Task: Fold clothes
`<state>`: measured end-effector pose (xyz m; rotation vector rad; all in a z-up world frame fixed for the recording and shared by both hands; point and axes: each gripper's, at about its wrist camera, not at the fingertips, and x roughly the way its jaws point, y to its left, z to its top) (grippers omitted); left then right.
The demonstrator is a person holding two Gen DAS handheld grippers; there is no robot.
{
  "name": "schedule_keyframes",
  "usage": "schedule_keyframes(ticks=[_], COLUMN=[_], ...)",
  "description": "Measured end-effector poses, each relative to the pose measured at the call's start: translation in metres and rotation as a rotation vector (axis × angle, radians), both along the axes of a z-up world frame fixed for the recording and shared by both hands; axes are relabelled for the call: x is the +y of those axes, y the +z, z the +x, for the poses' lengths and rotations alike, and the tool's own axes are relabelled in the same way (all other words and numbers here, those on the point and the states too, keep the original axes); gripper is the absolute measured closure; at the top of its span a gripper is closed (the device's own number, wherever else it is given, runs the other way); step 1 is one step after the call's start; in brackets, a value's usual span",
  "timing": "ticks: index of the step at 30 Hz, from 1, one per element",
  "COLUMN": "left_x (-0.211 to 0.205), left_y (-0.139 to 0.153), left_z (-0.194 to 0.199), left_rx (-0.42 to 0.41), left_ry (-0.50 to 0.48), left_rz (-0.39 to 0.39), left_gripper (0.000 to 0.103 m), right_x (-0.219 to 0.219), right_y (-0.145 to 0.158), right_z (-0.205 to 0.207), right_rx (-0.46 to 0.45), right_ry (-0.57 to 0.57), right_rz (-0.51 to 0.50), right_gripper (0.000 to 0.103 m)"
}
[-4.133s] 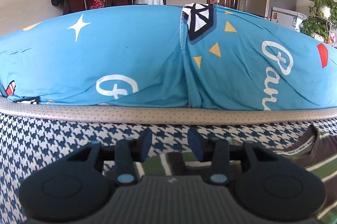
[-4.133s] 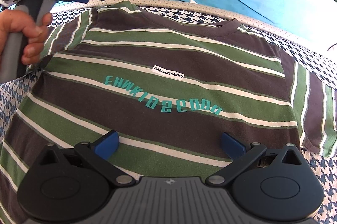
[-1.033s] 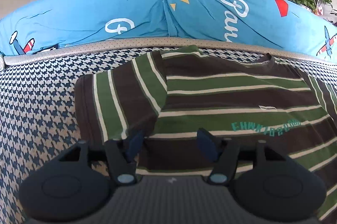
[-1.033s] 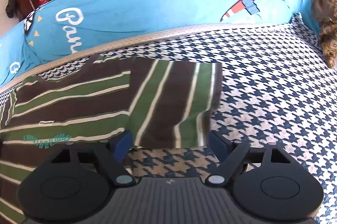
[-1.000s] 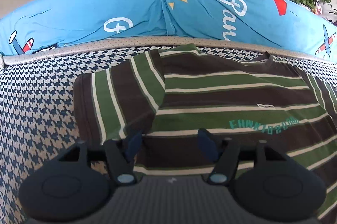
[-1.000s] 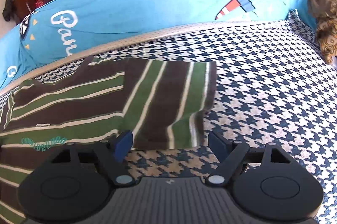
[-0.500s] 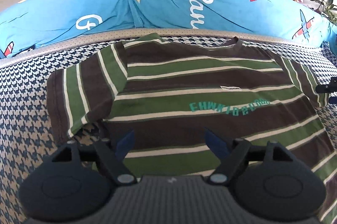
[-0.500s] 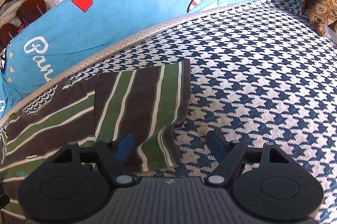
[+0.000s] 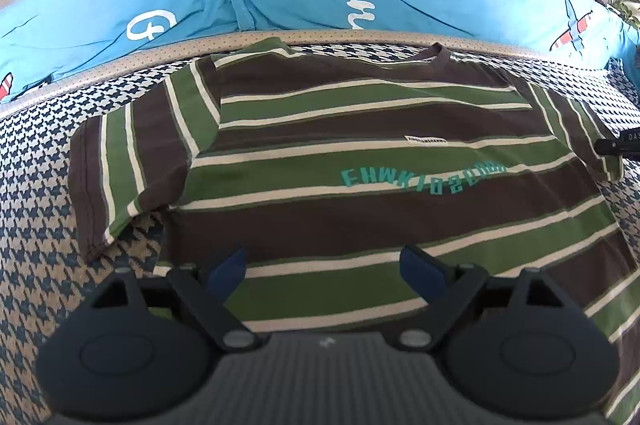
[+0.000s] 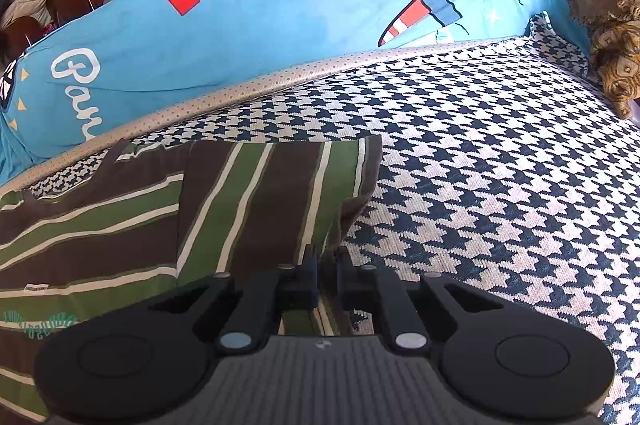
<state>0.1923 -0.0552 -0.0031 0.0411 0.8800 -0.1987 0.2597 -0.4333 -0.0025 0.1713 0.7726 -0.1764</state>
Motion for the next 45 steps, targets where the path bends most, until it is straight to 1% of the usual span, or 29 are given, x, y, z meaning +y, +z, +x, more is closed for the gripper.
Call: schedule_keyframes(ticks=[2, 4, 6, 11, 15, 18, 19, 21, 25, 28, 30, 34, 39, 42, 45], left_x=[-0.003, -0.006, -0.009, -0.013, -0.014, -0.013, -0.012, -0.012, -0.012, -0.013, -0.013, -0.013, -0.014, -0.015, -0.017], left_y=[-0.001, -0.003, -0.003, -0.005, -0.007, -0.007, -0.007, -0.007, -0.007, -0.007, -0.007, -0.007, -0.007, -0.008, -0.009], left_z=[-0.001, -0.003, -0.005, -0.008, -0.010, -0.012, -0.012, -0.012, -0.014, -0.017, -0.020, -0.027, -0.040, -0.047, -0.055], left_rx=[0.005, 0.008, 0.006, 0.007, 0.008, 0.011, 0.013, 0.014, 0.010, 0.004, -0.003, -0.010, -0.020, -0.021, -0.029], left_ry=[-0.011, -0.025, -0.037, -0.057, -0.072, -0.075, -0.075, -0.074, -0.075, -0.080, -0.087, -0.088, -0.096, -0.092, -0.090], left_rz=[0.004, 0.011, 0.018, 0.031, 0.042, 0.048, 0.046, 0.042, 0.044, 0.050, 0.050, 0.051, 0.044, 0.038, 0.043], left_gripper=[0.014, 0.013, 0.009, 0.007, 0.006, 0.005, 0.005, 0.005, 0.005, 0.005, 0.005, 0.004, 0.003, 0.001, 0.000], right_x=[0.000, -0.002, -0.005, -0.003, -0.003, -0.005, -0.005, -0.006, -0.008, 0.000, 0.007, 0.022, 0.037, 0.047, 0.059], right_y=[0.002, 0.005, 0.008, 0.006, 0.004, 0.005, 0.008, 0.013, 0.016, 0.015, 0.016, 0.020, 0.016, 0.007, -0.002], right_z=[0.000, -0.002, -0.003, 0.000, 0.003, 0.002, 0.001, -0.002, -0.008, -0.016, -0.023, -0.040, -0.057, -0.070, -0.080], right_rx=[-0.008, -0.035, -0.059, -0.062, -0.047, -0.044, -0.054, -0.072, -0.061, -0.023, -0.004, 0.008, 0.041, 0.075, 0.093], right_ry=[-0.017, -0.043, -0.069, -0.081, -0.096, -0.129, -0.144, -0.159, -0.134, -0.078, -0.035, 0.050, 0.110, 0.130, 0.156], right_rz=[-0.029, -0.048, -0.057, -0.110, -0.105, -0.110, -0.132, -0.160, -0.091, -0.051, -0.028, 0.008, 0.074, 0.084, 0.044], right_gripper=[0.094, 0.096, 0.096, 0.096, 0.096, 0.096, 0.096, 0.092, 0.091, 0.082, 0.075, 0.068, 0.058, 0.055, 0.053])
